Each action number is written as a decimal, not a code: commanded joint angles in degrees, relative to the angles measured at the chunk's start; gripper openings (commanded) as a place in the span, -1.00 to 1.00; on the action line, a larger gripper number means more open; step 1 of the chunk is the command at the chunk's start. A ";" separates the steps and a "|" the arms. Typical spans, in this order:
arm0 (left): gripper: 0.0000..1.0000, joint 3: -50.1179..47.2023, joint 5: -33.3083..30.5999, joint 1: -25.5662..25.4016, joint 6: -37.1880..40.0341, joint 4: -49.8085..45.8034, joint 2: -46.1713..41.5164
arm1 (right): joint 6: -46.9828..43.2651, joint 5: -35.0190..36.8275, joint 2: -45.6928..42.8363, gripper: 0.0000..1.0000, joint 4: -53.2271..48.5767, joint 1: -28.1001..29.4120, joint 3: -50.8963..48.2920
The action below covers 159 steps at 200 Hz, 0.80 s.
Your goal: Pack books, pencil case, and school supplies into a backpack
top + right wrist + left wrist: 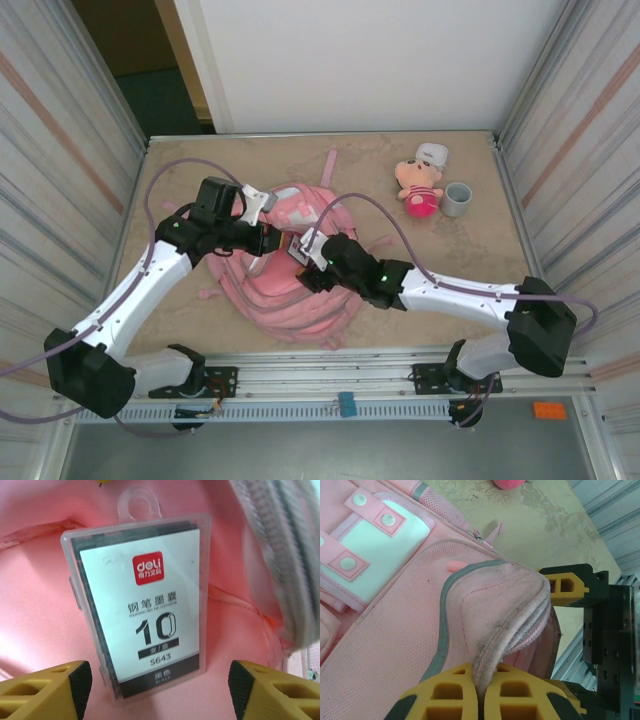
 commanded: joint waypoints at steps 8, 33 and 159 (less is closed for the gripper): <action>-1.00 0.31 1.87 1.06 -1.20 6.61 -2.15 | 6.95 -2.04 -3.08 0.47 -0.59 -1.07 -2.31; -1.00 -0.54 2.14 1.06 -1.37 7.33 -2.58 | 8.74 -3.90 -3.41 0.42 -1.21 -1.73 -2.56; -1.00 4.71 -0.92 1.16 6.10 3.08 -3.23 | -1.48 -0.97 5.43 0.25 -13.01 4.44 9.26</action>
